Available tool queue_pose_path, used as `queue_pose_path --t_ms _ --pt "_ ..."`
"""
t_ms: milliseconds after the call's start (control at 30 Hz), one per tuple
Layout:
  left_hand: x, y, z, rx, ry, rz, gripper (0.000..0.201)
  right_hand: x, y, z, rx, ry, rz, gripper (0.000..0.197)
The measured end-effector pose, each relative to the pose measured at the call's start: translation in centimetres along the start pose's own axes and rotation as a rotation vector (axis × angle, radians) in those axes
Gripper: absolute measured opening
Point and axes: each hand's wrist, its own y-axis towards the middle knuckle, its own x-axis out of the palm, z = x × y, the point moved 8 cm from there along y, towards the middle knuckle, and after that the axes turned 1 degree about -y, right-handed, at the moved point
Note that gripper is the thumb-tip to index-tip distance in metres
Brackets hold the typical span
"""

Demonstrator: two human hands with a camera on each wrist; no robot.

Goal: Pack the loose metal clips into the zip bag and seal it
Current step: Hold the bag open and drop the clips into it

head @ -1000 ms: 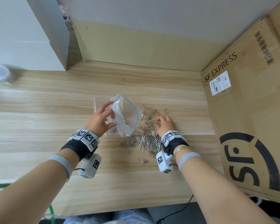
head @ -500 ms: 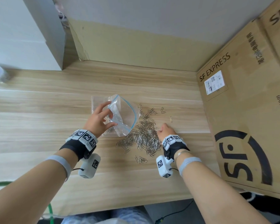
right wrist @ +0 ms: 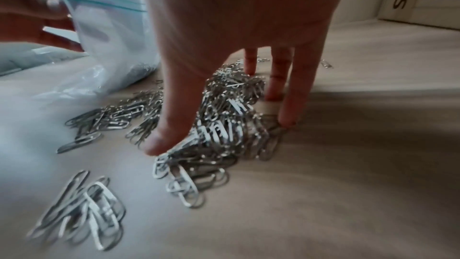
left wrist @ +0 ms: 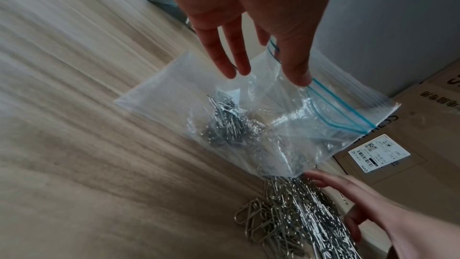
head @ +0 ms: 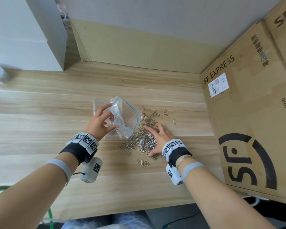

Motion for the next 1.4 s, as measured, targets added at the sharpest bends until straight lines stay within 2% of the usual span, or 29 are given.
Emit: queue_pose_path --t_ms 100,267,400,567,700,800,1033,1167,1233,1400 --pt "0.0 0.0 -0.1 -0.011 0.012 -0.001 0.028 -0.3 0.3 -1.3 -0.047 0.043 0.032 0.098" --pt "-0.3 0.0 -0.1 0.001 0.008 0.000 0.029 -1.3 0.4 -1.9 -0.110 0.146 0.121 0.050" --pt "-0.2 -0.1 -0.2 -0.005 0.024 -0.005 0.025 -1.9 0.1 -2.2 -0.137 0.195 0.144 0.033" --pt "-0.3 0.0 -0.1 -0.015 0.022 -0.002 0.025 -2.2 0.3 -2.0 -0.134 0.285 0.131 0.028" --pt "-0.3 -0.1 0.1 -0.023 0.018 0.004 0.025 -3.1 0.3 -1.6 -0.131 0.393 0.181 0.016" --pt "-0.4 -0.1 0.3 -0.032 0.021 0.001 0.025 -4.3 -0.3 -1.7 -0.144 0.415 0.193 0.015" --pt "-0.4 -0.1 0.8 -0.031 0.035 -0.002 0.025 -10.8 -2.7 -4.1 -0.228 0.435 0.284 0.016" --pt "-0.5 -0.1 1.1 -0.030 0.021 0.008 0.024 -14.5 -3.2 -7.7 -0.347 0.456 0.369 0.014" --pt "-0.6 -0.1 1.4 -0.025 0.007 0.019 0.024 -15.3 -2.6 -9.6 -0.380 0.433 0.384 0.014" --pt "-1.1 -0.2 1.9 -0.024 -0.047 0.034 0.022 -14.1 -0.1 -12.8 -0.331 0.215 0.335 0.018"
